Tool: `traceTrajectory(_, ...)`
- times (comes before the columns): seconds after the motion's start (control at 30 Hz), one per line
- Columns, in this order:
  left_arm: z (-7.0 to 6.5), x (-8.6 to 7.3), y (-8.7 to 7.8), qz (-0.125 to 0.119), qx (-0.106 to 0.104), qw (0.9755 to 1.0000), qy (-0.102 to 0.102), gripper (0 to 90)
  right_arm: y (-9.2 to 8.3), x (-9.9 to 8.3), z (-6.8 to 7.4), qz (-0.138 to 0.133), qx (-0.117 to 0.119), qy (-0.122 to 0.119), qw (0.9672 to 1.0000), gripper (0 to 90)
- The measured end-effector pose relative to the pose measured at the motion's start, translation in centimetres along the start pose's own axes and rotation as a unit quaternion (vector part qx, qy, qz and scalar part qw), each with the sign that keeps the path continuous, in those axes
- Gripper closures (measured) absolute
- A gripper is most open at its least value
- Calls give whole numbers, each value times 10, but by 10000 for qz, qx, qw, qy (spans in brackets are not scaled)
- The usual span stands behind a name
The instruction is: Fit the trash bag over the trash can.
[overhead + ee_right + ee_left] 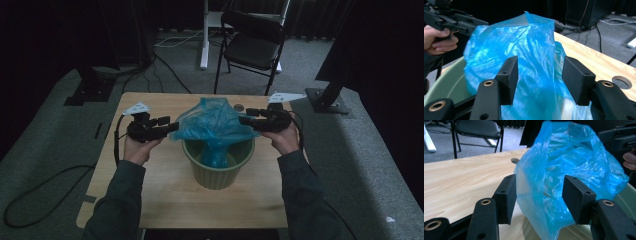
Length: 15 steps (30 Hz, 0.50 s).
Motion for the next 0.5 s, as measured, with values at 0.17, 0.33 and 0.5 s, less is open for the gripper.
traceTrajectory(0.17,-5,-1,6,119,55,9999,23,673,12,-2,5,209,153,-136,9996,659)
traceTrajectory(0.33,-14,-6,1,174,-1,9998,116,882,6,-10,12,182,343,-289,9988,849)
traceTrajectory(0.5,-28,-13,-7,85,-87,9995,275,892,-9,-20,17,157,447,-342,9983,891)
Point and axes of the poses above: each handheld gripper's, and its own axes: y roughly forward along the jaws, x roughly out of its top, z roughly to its left, the point moved 6 cm from there along y, roughly forward along the jaws, and after that the axes turned 9 degrees about -x, right-handed, at the moved point
